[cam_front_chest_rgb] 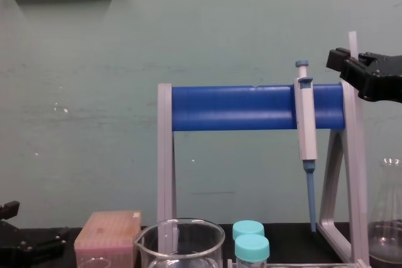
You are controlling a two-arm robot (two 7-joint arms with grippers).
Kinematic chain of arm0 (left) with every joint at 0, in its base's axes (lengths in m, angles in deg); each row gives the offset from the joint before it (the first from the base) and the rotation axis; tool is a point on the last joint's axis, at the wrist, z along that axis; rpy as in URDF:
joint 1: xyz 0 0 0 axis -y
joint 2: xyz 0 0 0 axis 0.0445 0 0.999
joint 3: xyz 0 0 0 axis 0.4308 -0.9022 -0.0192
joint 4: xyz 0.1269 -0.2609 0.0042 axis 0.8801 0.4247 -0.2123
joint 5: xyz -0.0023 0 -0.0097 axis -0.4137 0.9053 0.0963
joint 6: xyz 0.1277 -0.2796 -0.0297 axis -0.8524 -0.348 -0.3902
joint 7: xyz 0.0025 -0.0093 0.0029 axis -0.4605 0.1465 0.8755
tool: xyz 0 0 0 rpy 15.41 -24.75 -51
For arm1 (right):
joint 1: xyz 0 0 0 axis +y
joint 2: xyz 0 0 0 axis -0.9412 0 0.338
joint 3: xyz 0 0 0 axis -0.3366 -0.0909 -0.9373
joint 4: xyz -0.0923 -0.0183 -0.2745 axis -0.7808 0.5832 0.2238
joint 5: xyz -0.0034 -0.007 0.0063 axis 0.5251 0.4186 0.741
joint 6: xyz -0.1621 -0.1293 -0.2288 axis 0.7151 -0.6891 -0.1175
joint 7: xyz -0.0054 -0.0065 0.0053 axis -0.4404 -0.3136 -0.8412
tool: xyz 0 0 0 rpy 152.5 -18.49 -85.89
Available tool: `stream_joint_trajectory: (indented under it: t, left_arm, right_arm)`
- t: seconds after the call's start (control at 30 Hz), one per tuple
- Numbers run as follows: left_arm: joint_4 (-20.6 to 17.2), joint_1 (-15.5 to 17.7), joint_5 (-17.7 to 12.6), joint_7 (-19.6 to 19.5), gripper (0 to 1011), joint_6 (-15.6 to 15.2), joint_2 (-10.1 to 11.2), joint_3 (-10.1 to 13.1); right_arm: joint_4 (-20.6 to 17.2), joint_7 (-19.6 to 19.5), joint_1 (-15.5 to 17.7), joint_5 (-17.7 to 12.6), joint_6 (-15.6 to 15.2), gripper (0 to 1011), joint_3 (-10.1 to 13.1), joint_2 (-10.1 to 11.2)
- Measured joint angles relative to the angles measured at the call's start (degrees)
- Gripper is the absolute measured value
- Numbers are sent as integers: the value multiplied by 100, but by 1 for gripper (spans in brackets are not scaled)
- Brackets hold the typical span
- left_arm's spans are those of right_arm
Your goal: Pick up the stirring rod with one hand, then place it down.
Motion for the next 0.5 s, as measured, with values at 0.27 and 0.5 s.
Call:
stream_joint_trajectory:
  t: [0.27,0.5]
  left_arm:
    - [0,0,0,0,1000,0,0,0]
    - [0,0,0,0,1000,0,0,0]
  right_arm:
    - [36,28,10,7,-27,69,42,-53]
    - [86,67,-8,4,-44,68,43,-91]
